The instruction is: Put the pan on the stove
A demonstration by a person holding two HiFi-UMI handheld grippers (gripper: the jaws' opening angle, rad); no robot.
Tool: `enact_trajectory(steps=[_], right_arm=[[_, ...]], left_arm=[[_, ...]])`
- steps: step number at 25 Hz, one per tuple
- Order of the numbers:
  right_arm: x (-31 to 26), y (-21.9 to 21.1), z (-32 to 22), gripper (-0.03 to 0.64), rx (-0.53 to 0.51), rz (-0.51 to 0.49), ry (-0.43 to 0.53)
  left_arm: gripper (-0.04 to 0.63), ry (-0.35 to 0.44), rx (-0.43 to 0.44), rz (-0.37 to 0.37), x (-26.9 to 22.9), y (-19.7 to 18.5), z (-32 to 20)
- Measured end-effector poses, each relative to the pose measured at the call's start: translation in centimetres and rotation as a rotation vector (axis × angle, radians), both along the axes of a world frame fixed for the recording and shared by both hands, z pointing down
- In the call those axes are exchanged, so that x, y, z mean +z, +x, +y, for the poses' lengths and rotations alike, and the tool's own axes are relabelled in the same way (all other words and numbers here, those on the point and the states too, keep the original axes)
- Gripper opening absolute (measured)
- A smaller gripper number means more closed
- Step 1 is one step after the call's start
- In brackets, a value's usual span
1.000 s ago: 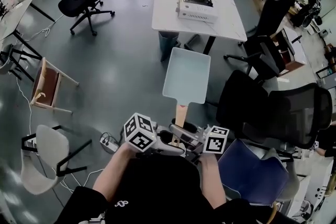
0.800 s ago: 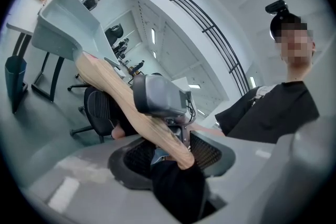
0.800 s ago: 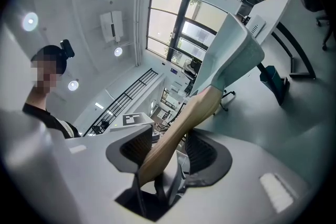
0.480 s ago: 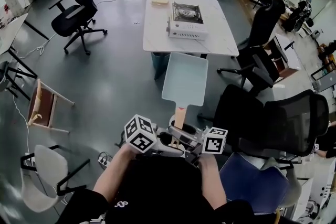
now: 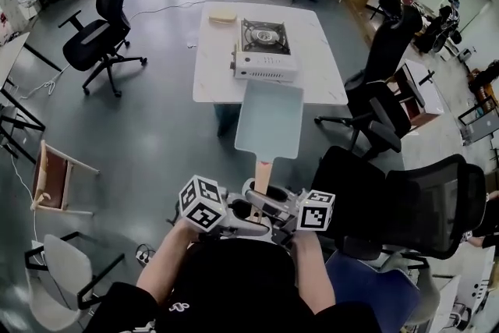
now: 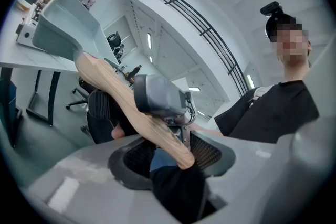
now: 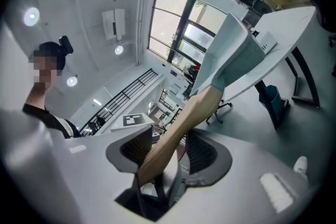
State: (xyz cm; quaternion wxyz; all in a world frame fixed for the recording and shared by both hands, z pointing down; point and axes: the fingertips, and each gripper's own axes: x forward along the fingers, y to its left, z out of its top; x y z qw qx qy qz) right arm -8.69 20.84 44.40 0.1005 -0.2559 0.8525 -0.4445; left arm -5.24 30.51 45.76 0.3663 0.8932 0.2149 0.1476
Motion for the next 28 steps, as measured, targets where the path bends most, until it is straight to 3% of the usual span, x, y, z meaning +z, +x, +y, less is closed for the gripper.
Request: enact_trajectory(steps=[11, 20, 28], right_arm=[[-0.2, 4.6, -8.7, 0.204, -0.035, -0.041, -0.051], [0.3, 8.7, -15.4, 0.204, -0.075, -0.021, -0.062], [0.2, 12.0, -19.7, 0.204, -0.089, -0.019, -0.061]], left_arm=[[0.219, -0.054, -0.052, -0.027, -0.7, 5.0, -8.8], [0.219, -0.050, -0.068, -0.069, 0.0, 9.5, -15.5], [0.219, -0.050, -0.087, -0.056, -0.1, 12.8, -19.9]])
